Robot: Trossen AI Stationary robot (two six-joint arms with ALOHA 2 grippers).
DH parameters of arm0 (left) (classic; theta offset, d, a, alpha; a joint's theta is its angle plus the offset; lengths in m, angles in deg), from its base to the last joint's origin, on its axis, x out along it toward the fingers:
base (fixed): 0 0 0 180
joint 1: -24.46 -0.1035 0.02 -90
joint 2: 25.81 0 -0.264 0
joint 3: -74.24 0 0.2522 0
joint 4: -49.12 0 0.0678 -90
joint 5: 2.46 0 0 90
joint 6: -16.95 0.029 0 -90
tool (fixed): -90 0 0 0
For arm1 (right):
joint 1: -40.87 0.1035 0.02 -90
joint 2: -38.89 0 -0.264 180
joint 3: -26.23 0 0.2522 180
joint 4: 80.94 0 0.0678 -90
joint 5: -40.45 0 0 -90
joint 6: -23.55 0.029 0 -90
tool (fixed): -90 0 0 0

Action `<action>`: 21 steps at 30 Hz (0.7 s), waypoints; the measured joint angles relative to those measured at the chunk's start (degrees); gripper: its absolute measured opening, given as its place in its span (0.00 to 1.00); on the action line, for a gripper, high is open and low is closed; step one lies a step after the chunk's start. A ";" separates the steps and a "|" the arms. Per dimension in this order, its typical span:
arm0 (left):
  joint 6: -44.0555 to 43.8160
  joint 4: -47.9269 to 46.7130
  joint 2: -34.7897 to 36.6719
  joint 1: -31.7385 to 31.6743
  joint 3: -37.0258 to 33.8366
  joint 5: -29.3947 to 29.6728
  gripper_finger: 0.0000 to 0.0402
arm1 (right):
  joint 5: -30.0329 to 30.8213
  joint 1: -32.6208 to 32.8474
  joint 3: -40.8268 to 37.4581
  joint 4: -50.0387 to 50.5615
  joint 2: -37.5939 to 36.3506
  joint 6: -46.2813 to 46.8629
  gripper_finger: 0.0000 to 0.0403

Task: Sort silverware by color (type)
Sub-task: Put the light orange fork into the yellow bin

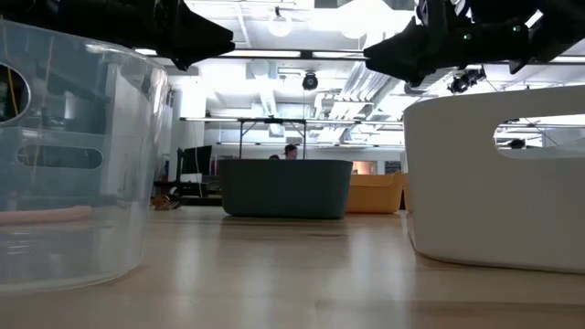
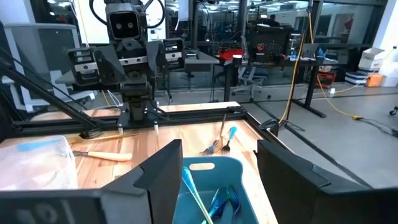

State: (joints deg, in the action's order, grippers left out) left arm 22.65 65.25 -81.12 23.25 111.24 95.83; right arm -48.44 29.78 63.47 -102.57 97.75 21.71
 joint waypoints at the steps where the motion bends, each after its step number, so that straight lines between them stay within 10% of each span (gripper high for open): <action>1: 0.09 0.00 -0.02 0.00 0.00 0.00 0.42 | -0.10 0.00 0.00 0.02 0.01 0.26 0.50; 15: -8.48 -2.18 0.00 0.04 0.25 1.13 0.42 | -0.09 0.00 0.00 0.50 0.01 0.38 0.50; 21: -26.99 -38.91 -0.05 2.32 9.61 4.78 0.42 | -0.09 0.00 0.00 2.01 0.03 0.38 0.50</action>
State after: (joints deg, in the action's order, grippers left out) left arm -4.33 26.34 -81.18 25.57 120.85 100.61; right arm -48.53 29.78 63.47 -100.57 97.78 22.09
